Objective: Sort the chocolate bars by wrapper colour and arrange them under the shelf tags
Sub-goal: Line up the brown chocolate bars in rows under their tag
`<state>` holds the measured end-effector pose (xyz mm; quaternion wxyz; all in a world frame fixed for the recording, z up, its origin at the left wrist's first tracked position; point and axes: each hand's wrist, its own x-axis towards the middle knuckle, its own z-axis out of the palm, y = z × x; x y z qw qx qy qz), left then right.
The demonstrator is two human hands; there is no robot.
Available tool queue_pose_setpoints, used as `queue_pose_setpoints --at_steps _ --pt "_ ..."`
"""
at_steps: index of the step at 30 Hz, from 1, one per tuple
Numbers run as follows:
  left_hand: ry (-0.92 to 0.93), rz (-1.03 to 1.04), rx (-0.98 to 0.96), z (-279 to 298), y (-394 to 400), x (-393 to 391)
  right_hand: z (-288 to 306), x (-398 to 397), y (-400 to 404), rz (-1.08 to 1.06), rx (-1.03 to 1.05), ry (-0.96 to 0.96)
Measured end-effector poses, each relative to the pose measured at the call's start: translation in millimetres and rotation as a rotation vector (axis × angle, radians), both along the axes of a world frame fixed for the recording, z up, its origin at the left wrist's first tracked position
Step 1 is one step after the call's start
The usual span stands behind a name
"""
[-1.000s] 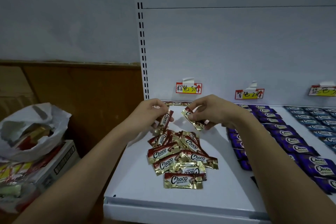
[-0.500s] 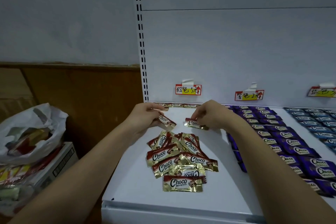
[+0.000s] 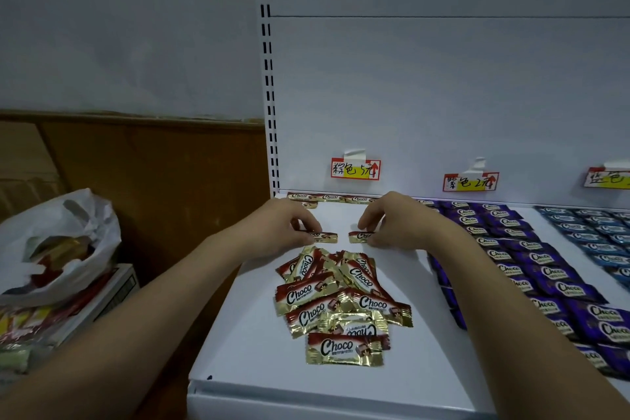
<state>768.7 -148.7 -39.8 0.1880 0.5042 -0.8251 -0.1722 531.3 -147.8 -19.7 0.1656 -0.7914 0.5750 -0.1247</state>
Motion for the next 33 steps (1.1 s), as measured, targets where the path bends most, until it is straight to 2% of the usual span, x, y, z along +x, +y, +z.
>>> queue_pose_setpoints --at_steps 4,7,13,17,24,33 --pt "0.055 0.001 -0.09 -5.3 -8.7 -2.2 -1.2 3.0 -3.9 -0.01 -0.017 0.043" --pt "0.107 0.07 -0.22 -5.5 -23.1 -6.0 2.9 10.1 -12.1 -0.032 -0.043 0.15" --pt "0.07 0.079 -0.302 -4.6 -54.8 -19.2 16.5 14.1 -30.9 -0.054 -0.093 0.283" --pt "0.068 0.071 -0.314 -9.7 -64.4 -24.8 16.5 13.4 -38.2 -0.094 -0.109 0.279" --pt "0.095 0.029 -0.32 -25.7 -68.7 -18.4 -2.6 17.6 -43.7 -0.189 -0.217 0.163" --pt "0.027 0.012 -0.384 -24.6 -64.5 -21.1 -16.2 20.7 -46.5 -0.195 -0.289 0.159"
